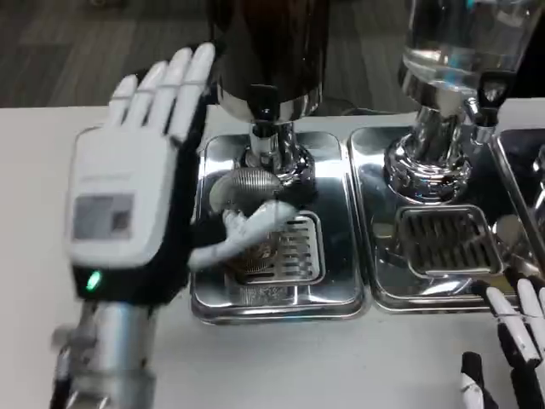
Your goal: Grasp the cup under the faucet to collect the drink, then remove the cup.
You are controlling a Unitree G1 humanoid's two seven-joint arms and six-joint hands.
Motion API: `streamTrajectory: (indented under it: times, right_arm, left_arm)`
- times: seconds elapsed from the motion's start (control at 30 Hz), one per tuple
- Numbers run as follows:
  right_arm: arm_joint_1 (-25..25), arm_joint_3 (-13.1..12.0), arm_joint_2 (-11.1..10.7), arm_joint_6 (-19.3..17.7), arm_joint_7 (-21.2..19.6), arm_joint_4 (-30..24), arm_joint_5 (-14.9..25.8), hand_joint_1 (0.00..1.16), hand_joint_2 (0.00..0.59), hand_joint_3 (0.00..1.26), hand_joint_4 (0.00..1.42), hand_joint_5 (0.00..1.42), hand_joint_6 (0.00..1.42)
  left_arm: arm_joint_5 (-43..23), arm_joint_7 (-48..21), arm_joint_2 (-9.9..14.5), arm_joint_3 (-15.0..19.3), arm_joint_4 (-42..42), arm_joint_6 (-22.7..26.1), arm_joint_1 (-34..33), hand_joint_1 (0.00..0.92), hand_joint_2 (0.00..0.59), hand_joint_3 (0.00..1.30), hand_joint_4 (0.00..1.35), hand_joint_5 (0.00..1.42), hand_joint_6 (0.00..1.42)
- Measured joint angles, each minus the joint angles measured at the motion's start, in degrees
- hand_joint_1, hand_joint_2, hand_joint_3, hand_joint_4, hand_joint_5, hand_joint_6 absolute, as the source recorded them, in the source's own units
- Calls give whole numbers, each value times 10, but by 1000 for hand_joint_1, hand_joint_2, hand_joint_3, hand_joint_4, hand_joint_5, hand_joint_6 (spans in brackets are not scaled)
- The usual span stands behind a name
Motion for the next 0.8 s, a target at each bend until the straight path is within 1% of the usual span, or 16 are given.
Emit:
streamTrajectory:
  times: [0.1,0.17,0.27,0.33,0.37,0.47,0.53,0.6,0.63,0.7,0.73,0.77,0.8]
  right_arm:
    - [-1,-3,1,-5,1,-21,3,273,498,134,0,0,0]
    - [-10,-2,2,-7,10,-27,2,277,495,134,0,0,0]
    - [-20,1,4,-7,24,-36,0,283,493,134,0,0,0]
    - [-28,2,4,-7,37,-37,-2,285,490,134,0,0,0]
    - [-31,2,4,-6,43,-37,-3,292,468,134,0,0,0]
    - [-39,2,4,-2,61,-41,-4,296,459,133,0,0,0]
    - [-45,3,5,-2,74,-46,-2,300,444,133,0,0,0]
    - [-53,3,8,-1,94,-59,3,311,434,124,0,0,0]
    - [-58,3,11,-1,102,-64,7,319,417,124,0,0,0]
    - [-71,3,19,0,133,-74,26,347,387,106,0,0,0]
    - [-82,3,22,3,155,-78,35,360,368,96,0,0,0]
    - [-89,4,24,4,170,-82,49,379,355,85,0,0,0]
    - [-109,3,29,8,205,-83,80,410,337,84,0,0,0]
  left_arm:
    - [-12,17,9,13,11,-17,74,0,39,117,0,153,149]
    - [-14,26,15,19,27,-24,97,0,39,117,0,153,146]
    - [-14,32,23,25,37,-36,113,0,39,118,0,150,141]
    - [-13,34,31,36,39,-42,121,0,40,118,0,148,139]
    - [-13,36,34,41,40,-43,125,0,40,118,0,147,138]
    - [-13,44,40,52,48,-50,138,0,47,112,0,136,118]
    - [-13,50,45,58,71,-55,145,0,49,110,0,133,116]
    - [-15,55,48,59,105,-59,148,0,50,109,0,132,111]
    - [-17,56,48,59,121,-61,148,0,53,109,0,123,103]
    - [-31,59,48,59,155,-63,146,0,54,107,0,120,100]
    - [-32,61,48,58,170,-63,142,0,54,100,0,118,90]
    - [-32,62,48,57,176,-63,140,0,54,99,0,118,87]
    - [-32,64,48,55,188,-62,132,0,55,97,0,118,86]
